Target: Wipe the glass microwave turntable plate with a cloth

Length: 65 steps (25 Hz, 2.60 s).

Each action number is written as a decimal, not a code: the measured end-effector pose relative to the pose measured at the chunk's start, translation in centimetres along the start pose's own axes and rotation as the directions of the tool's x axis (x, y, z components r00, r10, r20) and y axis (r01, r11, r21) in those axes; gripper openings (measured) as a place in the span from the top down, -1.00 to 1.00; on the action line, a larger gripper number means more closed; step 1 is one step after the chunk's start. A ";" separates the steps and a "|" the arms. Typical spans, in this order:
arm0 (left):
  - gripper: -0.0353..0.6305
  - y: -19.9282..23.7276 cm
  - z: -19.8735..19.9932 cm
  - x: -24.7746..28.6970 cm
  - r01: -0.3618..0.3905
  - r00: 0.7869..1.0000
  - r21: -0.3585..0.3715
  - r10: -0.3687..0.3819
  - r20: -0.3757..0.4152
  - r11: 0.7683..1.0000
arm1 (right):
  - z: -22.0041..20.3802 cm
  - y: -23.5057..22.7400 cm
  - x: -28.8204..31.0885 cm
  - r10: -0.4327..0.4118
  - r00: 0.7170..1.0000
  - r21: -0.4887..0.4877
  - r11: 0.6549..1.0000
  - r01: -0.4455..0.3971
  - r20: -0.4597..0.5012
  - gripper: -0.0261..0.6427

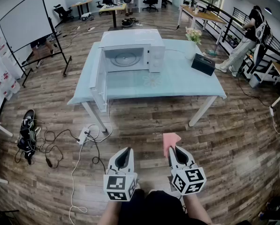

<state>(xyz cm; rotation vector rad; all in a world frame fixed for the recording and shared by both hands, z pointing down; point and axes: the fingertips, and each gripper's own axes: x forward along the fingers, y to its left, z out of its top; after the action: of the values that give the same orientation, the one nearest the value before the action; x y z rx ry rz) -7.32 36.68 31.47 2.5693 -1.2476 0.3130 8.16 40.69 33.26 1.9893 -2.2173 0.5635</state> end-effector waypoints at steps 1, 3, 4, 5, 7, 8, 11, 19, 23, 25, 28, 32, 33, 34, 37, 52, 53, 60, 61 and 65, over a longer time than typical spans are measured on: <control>0.88 0.1 0.1 0.0 0.003 1.000 0.001 -0.003 0.000 1.000 | 0.0 0.0 0.1 -0.001 1.000 0.003 1.000 0.001 -0.003 0.89; 0.88 0.4 0.3 0.2 0.010 1.000 0.006 -0.010 0.002 1.000 | 0.0 0.1 0.5 -0.001 1.000 0.003 1.000 0.001 -0.007 0.89; 0.88 0.5 0.4 0.3 0.016 1.000 0.011 -0.016 0.004 1.000 | 0.2 0.2 0.7 0.002 1.000 -0.001 1.000 -0.002 -0.007 0.89; 0.88 0.7 0.6 0.4 0.022 1.000 0.017 -0.022 0.005 1.000 | 0.4 0.4 0.9 0.007 1.000 -0.007 1.000 -0.007 -0.004 0.89; 0.88 1.1 0.6 0.6 0.028 1.000 0.028 -0.028 0.002 0.999 | 0.6 0.6 1.3 0.013 1.000 -0.018 1.000 -0.013 0.001 0.89; 0.88 1.4 0.6 0.6 0.029 1.000 0.031 -0.029 -0.001 0.999 | 0.7 0.6 1.4 0.012 1.000 -0.024 1.000 -0.012 0.001 0.89; 0.88 2.0 0.7 0.6 0.035 0.999 0.031 -0.035 0.002 0.999 | 0.9 0.6 1.7 0.010 1.000 -0.035 0.999 -0.010 0.000 0.89; 0.88 3.4 1.0 1.3 0.057 0.998 0.035 -0.057 0.004 0.998 | 1.8 1.1 3.2 0.001 1.000 -0.054 0.999 -0.001 0.006 0.89; 0.88 5.0 0.8 1.4 0.063 0.998 0.036 -0.063 0.004 0.997 | 1.7 2.2 4.5 0.000 1.000 -0.064 0.998 0.000 0.007 0.89; 0.88 5.9 1.0 1.8 0.063 0.998 0.035 -0.063 0.008 0.997 | 1.9 2.7 5.4 0.000 1.000 -0.065 0.998 0.001 0.009 0.89; 0.88 6.8 1.8 2.3 0.067 0.998 0.037 -0.068 0.019 0.997 | 2.6 3.3 6.7 0.005 1.000 -0.074 0.997 -0.004 0.015 0.89; 0.88 8.1 2.2 2.6 0.066 0.997 0.036 -0.067 0.027 0.997 | 3.3 4.4 8.0 0.021 1.000 -0.082 0.996 -0.019 0.022 0.89; 0.88 8.4 2.2 2.8 0.064 0.998 0.033 -0.065 0.024 0.997 | 3.4 4.6 8.3 0.021 1.000 -0.081 0.996 -0.019 0.022 0.89; 0.88 8.7 2.0 2.9 0.064 0.998 0.029 -0.064 0.021 0.998 | 3.4 4.6 8.5 0.021 1.000 -0.081 0.997 -0.019 0.021 0.89; 0.88 9.4 1.7 3.6 0.064 0.998 0.022 -0.064 0.007 0.998 | 3.3 4.4 9.3 0.019 1.000 -0.079 0.997 -0.018 0.008 0.89; 0.88 11.1 4.1 13.4 0.045 0.999 0.016 -0.045 -0.026 0.999 | 5.5 -1.2 17.1 0.031 0.999 -0.048 0.998 -0.032 -0.033 0.89; 0.88 11.1 4.4 14.1 0.044 0.999 0.015 -0.043 -0.027 0.999 | 5.7 -1.5 17.7 0.035 0.999 -0.048 0.998 -0.037 -0.035 0.89; 0.88 11.7 5.5 18.7 0.018 0.999 0.014 -0.018 -0.038 1.000 | 7.1 -4.5 21.5 0.056 0.997 -0.052 0.997 -0.058 -0.051 0.89; 0.88 11.8 5.6 19.2 0.014 0.999 0.014 -0.013 -0.040 1.000 | 7.3 -4.8 22.0 0.058 0.997 -0.053 0.997 -0.061 -0.052 0.89; 0.88 11.9 6.3 21.3 0.000 0.999 0.017 0.001 -0.044 1.000 | 8.0 -6.3 23.7 0.072 0.996 -0.052 0.996 -0.075 -0.057 0.89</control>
<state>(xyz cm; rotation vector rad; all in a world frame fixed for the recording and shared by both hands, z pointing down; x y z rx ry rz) -3.36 11.92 33.78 2.5619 -1.2353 0.3789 12.40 15.29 34.79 1.8502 -2.2556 0.5536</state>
